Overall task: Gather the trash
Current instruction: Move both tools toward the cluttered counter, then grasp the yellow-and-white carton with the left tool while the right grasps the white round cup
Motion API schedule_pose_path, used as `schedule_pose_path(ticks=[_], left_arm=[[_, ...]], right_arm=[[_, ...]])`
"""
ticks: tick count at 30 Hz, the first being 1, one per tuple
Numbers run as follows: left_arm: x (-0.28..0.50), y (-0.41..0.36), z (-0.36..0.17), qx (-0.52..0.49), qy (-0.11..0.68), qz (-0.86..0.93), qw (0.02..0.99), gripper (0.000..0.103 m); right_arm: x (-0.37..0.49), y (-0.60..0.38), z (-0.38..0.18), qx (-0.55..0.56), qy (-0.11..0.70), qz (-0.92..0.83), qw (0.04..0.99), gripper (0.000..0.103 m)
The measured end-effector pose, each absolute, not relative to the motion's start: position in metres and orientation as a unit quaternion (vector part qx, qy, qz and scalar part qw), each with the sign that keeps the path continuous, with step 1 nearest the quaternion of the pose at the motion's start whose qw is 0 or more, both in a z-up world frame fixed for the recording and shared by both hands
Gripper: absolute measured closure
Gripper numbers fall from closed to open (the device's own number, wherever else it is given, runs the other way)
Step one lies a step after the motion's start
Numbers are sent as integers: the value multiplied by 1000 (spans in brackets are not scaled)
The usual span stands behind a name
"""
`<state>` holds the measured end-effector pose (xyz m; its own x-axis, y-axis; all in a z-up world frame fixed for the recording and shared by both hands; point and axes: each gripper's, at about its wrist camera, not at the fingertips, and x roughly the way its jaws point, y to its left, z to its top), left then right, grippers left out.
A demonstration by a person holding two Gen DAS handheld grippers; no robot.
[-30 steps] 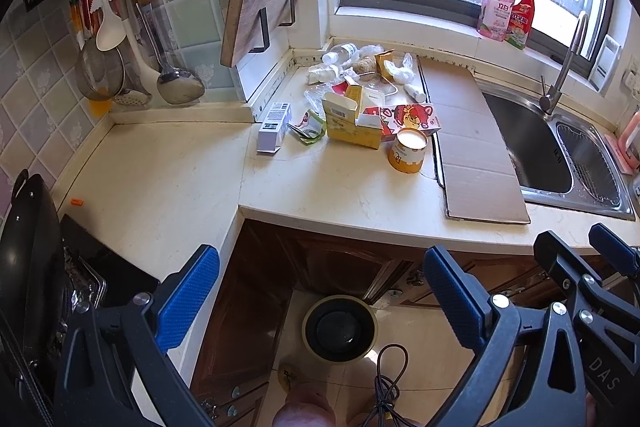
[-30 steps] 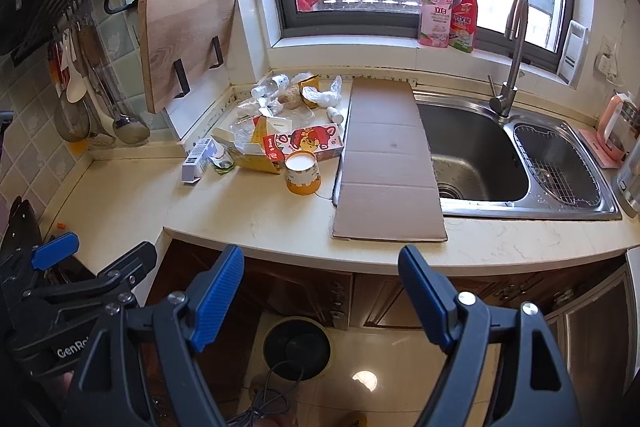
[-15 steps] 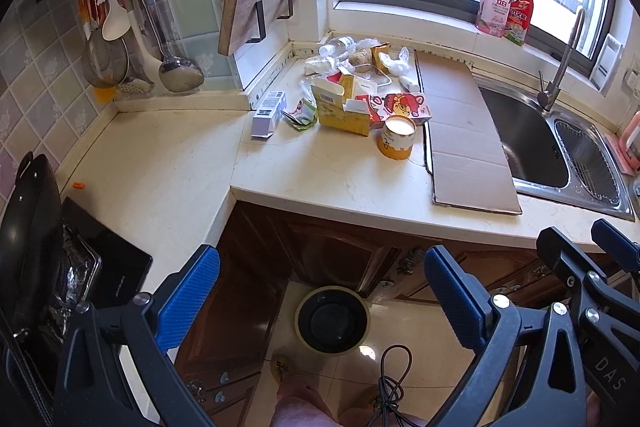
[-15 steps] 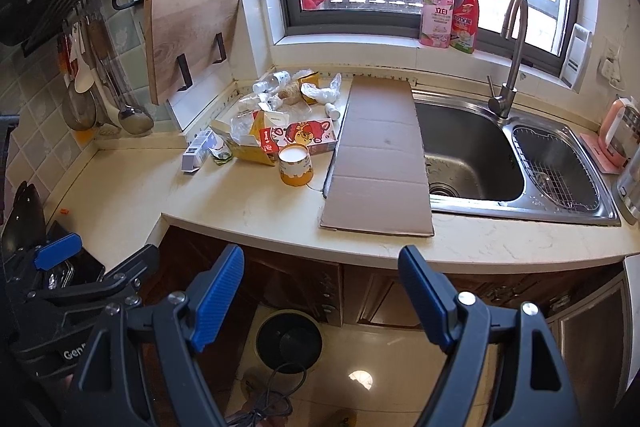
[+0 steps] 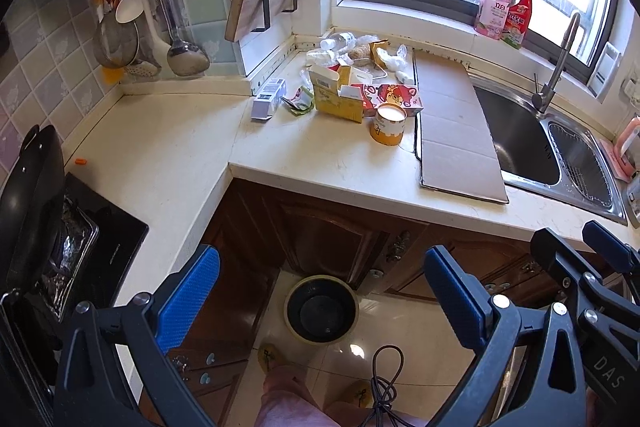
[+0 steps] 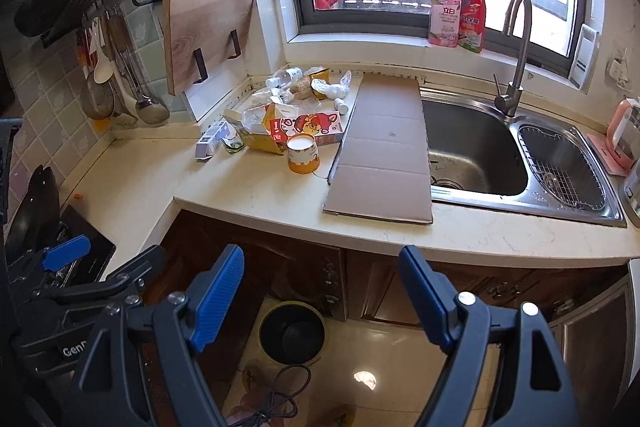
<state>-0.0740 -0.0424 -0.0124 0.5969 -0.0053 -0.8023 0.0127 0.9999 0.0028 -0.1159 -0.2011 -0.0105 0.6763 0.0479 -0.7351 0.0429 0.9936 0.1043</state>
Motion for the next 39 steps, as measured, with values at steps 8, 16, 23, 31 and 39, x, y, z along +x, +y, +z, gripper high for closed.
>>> schedule_pose_path(ticks=[8,16,23,31,39], left_arm=[[-82,-37,-14,14,474,0,880,2],[-72,-34,-17,26,488,-17,872,1],[-33,-36,-26,31,501,-69,862,1],[39,-11,-23,-1,498,-108,861,1],[145,18,-52,-84,521,-134,839,1]], right_arm=[[-122,-199,-14,69,408,21,910,23],[-113,-195,-21,82,417,15,905,23],[-92,-201,-25,92,426,-22,900,23],[-36,-189,-24,87,412,-46,906,24],[52,-172,-66,90,416,-23,904,32]])
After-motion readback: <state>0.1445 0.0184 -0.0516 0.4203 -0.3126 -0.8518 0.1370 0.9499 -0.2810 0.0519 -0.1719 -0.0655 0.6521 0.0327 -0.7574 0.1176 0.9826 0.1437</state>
